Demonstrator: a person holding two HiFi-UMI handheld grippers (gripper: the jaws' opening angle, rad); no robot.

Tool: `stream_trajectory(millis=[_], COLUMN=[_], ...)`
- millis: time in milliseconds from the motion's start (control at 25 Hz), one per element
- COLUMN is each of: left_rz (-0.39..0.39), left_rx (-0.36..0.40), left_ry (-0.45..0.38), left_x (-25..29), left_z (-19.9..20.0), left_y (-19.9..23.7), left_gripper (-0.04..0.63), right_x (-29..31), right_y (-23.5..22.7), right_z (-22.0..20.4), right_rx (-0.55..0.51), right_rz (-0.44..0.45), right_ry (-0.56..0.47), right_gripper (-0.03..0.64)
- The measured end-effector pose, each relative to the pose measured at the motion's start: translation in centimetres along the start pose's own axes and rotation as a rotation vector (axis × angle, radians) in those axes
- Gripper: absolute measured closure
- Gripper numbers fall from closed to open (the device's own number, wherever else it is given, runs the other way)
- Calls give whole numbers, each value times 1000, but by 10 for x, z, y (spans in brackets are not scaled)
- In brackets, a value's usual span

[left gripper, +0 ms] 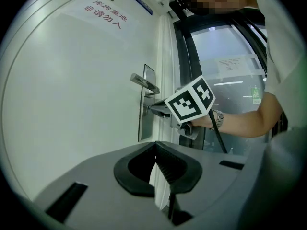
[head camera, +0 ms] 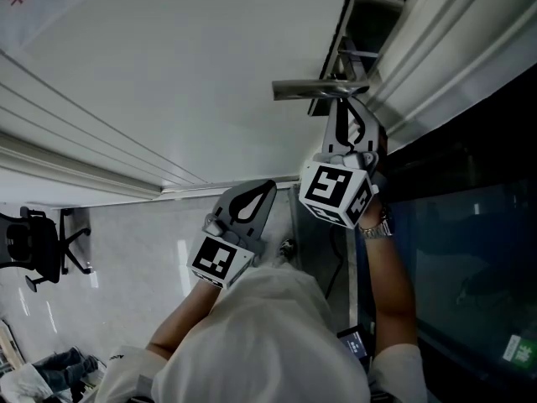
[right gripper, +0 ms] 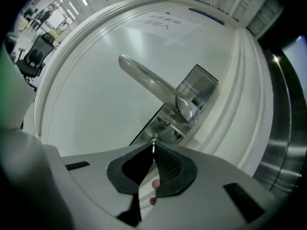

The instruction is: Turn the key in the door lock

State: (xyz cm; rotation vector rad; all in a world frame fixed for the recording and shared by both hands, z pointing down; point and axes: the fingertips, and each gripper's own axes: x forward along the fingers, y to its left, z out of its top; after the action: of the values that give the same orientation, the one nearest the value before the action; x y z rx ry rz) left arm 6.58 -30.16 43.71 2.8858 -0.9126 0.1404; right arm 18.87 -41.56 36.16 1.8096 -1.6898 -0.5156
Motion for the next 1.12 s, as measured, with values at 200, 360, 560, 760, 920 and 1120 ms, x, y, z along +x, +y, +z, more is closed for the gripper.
stream_trajectory(millis=[200,360,560,760,920,1120], left_rz=[2,4,9,15,21,29], left_rx=[1,-7,-8,-10,-8,-32], left_ry=[1,4,5,-3,-5,-8], left_x=[1,0,-2,-3,-4,-6], left_z=[1,-1,-1,0,1,1], left_y=[2,2,5,6,8,10], left_gripper=[589,589,589,589,589,589], right_x=[2,2,2,2,2,3], right_y=[-4,-8,-10,-13,-15,-15], right_z=[2,0,-3,-6,-10,-14], right_rx=[268,482,645,930,1187,1396], right_rz=[17,39,47,89,142,176], right_ry=[-6,-8,-19,-36,-33,-36], right_gripper=[604,604,604,604,604,604])
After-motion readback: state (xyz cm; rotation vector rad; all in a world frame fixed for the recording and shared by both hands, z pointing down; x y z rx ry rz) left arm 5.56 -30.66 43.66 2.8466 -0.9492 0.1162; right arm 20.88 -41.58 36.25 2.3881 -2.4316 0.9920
